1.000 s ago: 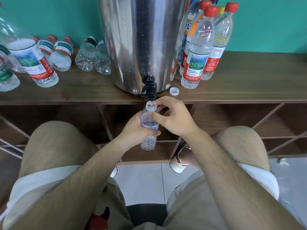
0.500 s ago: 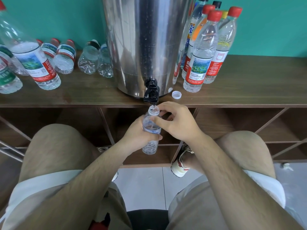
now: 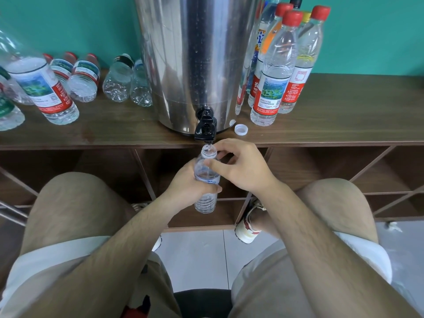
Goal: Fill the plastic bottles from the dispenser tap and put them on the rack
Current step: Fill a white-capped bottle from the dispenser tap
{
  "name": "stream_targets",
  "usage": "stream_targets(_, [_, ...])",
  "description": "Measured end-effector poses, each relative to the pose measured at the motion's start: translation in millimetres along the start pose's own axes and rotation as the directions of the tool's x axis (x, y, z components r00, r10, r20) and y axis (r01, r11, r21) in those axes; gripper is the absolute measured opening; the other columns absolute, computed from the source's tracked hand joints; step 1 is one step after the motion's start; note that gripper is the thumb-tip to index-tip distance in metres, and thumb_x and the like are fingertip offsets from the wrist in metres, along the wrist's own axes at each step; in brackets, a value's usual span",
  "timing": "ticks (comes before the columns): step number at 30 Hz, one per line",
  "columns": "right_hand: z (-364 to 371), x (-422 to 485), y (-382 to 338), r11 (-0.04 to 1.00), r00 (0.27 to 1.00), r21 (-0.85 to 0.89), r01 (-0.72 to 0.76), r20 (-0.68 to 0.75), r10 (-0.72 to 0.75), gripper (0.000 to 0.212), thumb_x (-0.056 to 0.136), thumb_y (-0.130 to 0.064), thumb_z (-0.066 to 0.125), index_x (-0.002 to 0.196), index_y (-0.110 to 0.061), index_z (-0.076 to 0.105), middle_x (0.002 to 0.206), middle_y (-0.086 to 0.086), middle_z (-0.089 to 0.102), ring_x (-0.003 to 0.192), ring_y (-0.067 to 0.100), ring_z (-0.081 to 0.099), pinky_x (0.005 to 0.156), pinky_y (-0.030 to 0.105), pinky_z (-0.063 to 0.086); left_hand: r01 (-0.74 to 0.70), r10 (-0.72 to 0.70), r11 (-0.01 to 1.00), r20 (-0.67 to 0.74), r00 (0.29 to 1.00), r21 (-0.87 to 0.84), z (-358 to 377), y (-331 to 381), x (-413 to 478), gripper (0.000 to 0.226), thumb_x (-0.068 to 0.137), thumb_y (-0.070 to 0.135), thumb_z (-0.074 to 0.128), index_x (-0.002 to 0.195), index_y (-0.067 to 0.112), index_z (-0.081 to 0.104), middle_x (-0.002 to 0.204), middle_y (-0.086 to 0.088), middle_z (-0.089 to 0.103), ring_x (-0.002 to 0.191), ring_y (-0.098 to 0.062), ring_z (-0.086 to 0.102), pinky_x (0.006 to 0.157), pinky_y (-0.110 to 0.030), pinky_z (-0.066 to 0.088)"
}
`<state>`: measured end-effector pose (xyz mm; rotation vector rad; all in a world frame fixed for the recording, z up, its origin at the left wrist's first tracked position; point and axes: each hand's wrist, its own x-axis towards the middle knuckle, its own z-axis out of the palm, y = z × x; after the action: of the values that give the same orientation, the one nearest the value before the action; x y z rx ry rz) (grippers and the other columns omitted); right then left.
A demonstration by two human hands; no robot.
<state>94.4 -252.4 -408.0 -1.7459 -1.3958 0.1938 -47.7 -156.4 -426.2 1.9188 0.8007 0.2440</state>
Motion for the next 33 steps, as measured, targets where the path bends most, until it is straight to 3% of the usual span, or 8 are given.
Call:
stream_targets(5, [-0.5, 1.5, 1.3, 1.000, 1.000, 0.003, 0.004, -0.004, -0.004, 0.022, 0.087, -0.027, 0.082, 0.108, -0.020, 0.079, 0.099, -0.011, 0.074, 0.091, 0.009, 0.070, 0.073, 0.020, 0.054, 0.004, -0.004, 1.000, 0.007, 1.000, 0.012, -0.4, 3.2, -1.5, 0.073, 0.076, 0.016, 0.091, 0.139, 0.023, 0.055, 0.129, 0.002, 0.067, 0.120, -0.018, 0.064, 0.106, -0.042, 0.053])
stream_targets(12, [2.6, 1.1, 4.3, 1.000, 1.000, 0.005, -0.002, -0.004, 0.002, 0.022, 0.087, -0.027, 0.082, 0.108, -0.021, 0.079, 0.099, -0.012, 0.075, 0.090, 0.009, 0.071, 0.072, 0.022, 0.054, 0.030, -0.030, 0.999, 0.016, 0.999, 0.028, -0.8, 6.0, -4.3, 0.073, 0.078, 0.015, 0.089, 0.141, 0.020, 0.054, 0.133, -0.003, 0.066, 0.122, -0.022, 0.063, 0.109, -0.049, 0.051])
stream_targets(33, [1.4, 1.6, 1.3, 1.000, 1.000, -0.005, 0.006, -0.004, -0.006, 0.021, 0.087, -0.024, 0.081, 0.108, -0.022, 0.079, 0.100, -0.011, 0.075, 0.090, 0.009, 0.070, 0.073, 0.024, 0.057, 0.047, -0.048, 0.999, 0.009, 0.999, 0.022, -1.0, 7.2, -4.9, 0.074, 0.077, 0.018, 0.090, 0.141, 0.023, 0.054, 0.132, 0.001, 0.066, 0.122, -0.020, 0.063, 0.109, -0.049, 0.051])
